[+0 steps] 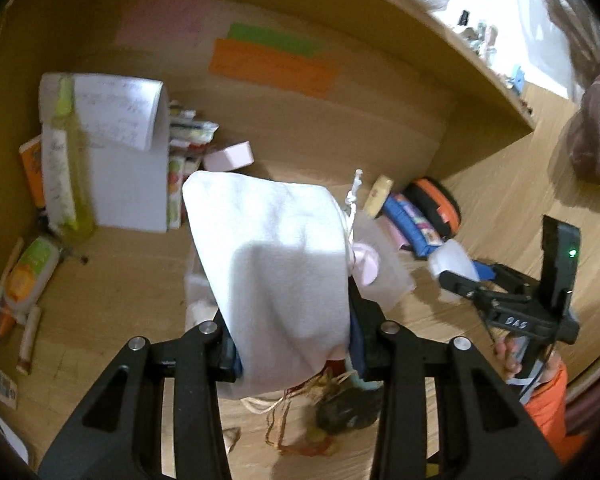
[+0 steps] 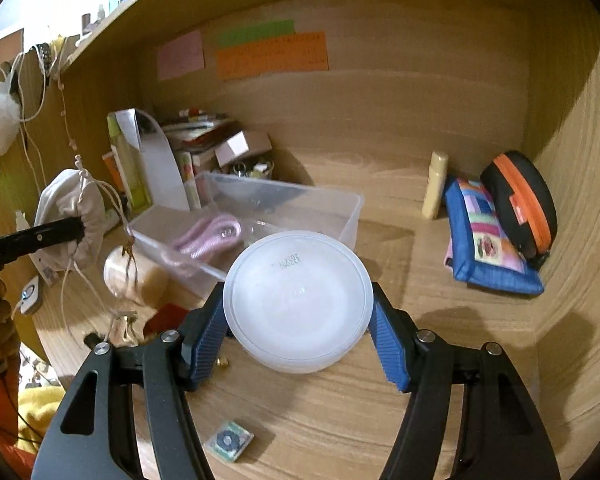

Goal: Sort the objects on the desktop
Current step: 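Lower the pouch and white container into the clear box and open both tools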

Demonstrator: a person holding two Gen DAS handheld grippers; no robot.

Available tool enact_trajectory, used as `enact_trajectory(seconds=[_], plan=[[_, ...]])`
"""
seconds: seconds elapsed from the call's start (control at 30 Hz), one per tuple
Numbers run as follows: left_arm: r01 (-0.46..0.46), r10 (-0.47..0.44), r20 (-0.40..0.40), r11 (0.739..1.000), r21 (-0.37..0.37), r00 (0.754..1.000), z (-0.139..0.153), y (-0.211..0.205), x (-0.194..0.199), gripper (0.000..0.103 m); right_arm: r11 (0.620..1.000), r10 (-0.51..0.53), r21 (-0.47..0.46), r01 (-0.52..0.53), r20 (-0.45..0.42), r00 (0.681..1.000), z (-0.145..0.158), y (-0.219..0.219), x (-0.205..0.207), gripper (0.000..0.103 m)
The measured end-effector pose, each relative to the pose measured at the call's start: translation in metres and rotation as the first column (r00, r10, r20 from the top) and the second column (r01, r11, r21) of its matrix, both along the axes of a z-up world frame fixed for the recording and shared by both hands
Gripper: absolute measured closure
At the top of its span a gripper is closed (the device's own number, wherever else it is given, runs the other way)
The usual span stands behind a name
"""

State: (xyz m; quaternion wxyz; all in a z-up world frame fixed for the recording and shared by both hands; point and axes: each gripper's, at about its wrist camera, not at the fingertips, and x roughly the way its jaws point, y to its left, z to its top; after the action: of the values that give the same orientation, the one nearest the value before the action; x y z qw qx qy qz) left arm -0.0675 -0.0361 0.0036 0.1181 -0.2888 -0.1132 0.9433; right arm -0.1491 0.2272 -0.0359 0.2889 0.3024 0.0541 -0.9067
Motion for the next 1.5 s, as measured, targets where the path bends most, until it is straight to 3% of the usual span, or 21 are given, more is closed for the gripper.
enact_trajectory(seconds=[0.3,0.43,0.6,0.83,1.07,1.3,1.5], plan=[[0.0,0.0,-0.079,1.0,-0.004,0.997,0.033,0.003,-0.022,0.064,1.0,0.02,-0.006,-0.02,-0.024,1.0,0.012,-0.017,-0.013,0.04],[-0.011,0.01,-0.072,1.0,-0.009,0.997,0.036,-0.003,-0.041,0.064,0.999,0.036,-0.021,-0.037,-0.022,0.999,0.016,-0.028,-0.022,0.04],[-0.017,0.016,-0.014,0.999,-0.031,1.0,0.021,-0.011,-0.069,0.064,0.998,0.057,-0.032,-0.058,-0.013,0.998,0.013,-0.043,-0.033,0.04],[0.001,0.003,0.091,0.999,-0.038,0.996,-0.021,-0.015,-0.109,0.064,0.996,0.086,-0.024,-0.085,0.035,0.996,-0.011,-0.07,-0.049,0.04],[0.029,-0.021,0.173,0.999,-0.043,0.985,-0.058,-0.003,-0.138,0.064,0.99,0.132,0.033,-0.135,0.081,0.988,-0.033,-0.104,-0.067,0.04],[0.043,-0.026,0.197,0.995,-0.085,0.98,-0.066,0.004,-0.14,0.064,0.975,0.194,0.087,-0.202,0.097,0.976,-0.049,-0.127,-0.069,0.04],[0.025,0.011,0.196,0.984,-0.175,0.98,-0.068,0.01,-0.134,0.062,0.969,0.2,0.127,-0.211,0.097,0.975,-0.056,-0.135,-0.067,0.04]])
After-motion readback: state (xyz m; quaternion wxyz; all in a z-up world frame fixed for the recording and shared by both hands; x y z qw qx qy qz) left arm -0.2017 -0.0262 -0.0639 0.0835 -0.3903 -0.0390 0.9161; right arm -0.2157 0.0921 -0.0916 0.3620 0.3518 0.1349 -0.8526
